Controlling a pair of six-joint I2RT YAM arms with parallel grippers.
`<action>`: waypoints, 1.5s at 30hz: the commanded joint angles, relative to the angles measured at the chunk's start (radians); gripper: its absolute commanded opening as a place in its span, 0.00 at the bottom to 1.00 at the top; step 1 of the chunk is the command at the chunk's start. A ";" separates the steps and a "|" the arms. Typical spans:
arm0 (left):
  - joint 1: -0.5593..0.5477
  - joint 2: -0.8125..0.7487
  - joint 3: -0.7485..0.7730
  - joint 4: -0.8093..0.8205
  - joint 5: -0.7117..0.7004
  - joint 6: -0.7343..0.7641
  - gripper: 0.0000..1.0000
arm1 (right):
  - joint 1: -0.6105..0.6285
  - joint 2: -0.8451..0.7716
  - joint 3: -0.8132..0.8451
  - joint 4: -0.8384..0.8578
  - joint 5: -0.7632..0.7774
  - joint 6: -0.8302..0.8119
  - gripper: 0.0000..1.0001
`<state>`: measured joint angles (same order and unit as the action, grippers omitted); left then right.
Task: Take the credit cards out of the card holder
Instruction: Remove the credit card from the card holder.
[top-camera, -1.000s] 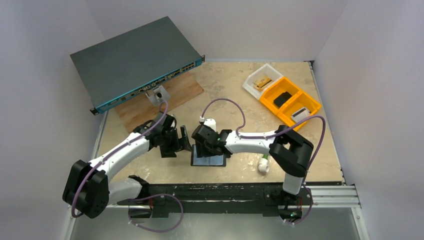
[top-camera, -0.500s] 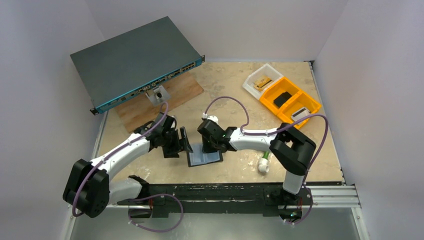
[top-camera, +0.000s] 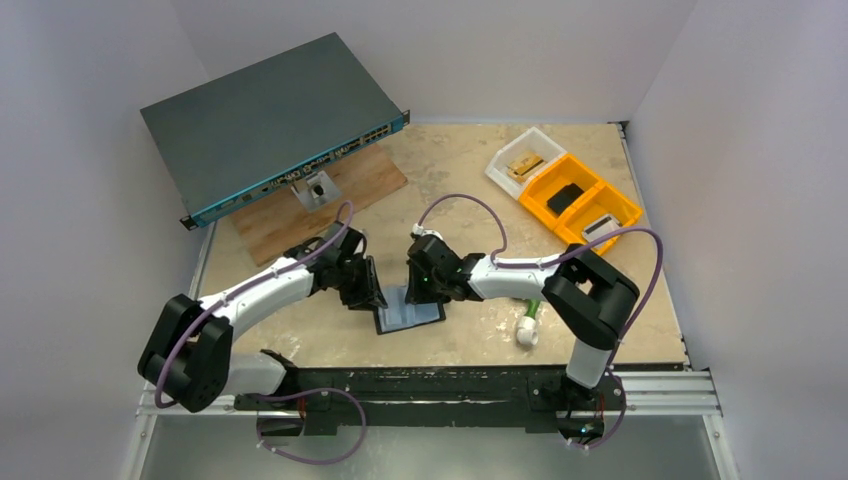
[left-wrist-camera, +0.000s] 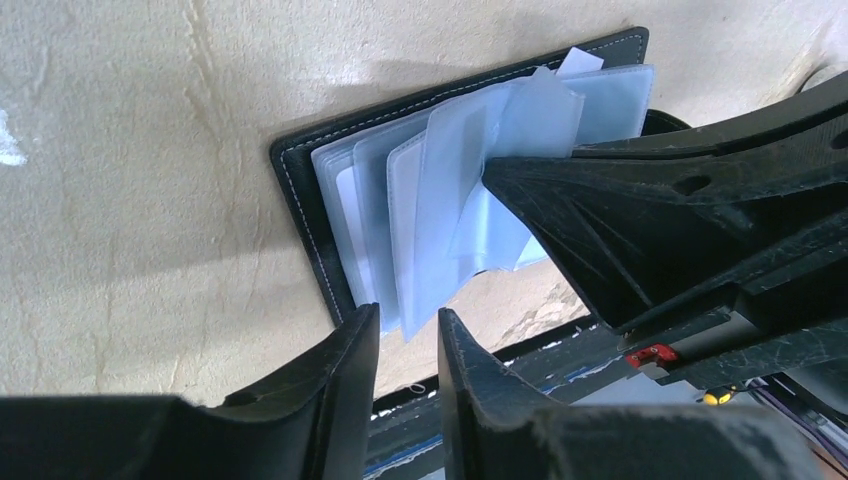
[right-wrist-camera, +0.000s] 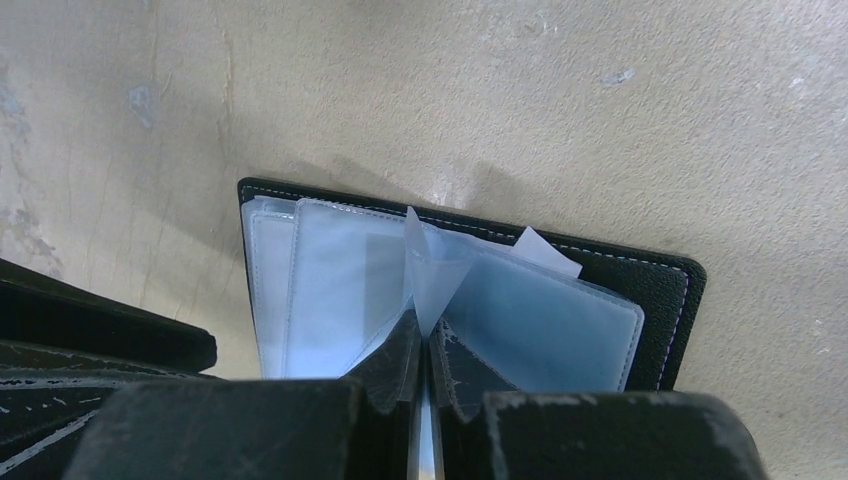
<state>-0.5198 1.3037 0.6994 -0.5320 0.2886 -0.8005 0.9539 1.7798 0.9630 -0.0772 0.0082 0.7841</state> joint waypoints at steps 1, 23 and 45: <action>-0.014 0.016 0.054 0.038 0.003 0.018 0.25 | -0.006 0.026 -0.037 -0.003 0.002 -0.015 0.00; -0.020 0.145 0.087 0.082 -0.023 0.041 0.19 | -0.012 0.031 -0.059 0.005 -0.004 -0.005 0.00; -0.042 0.235 0.061 0.212 0.069 -0.009 0.21 | -0.017 0.036 -0.048 0.013 -0.026 -0.010 0.00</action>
<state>-0.5545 1.5185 0.7631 -0.3824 0.3256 -0.7853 0.9401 1.7790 0.9405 -0.0334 -0.0307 0.7906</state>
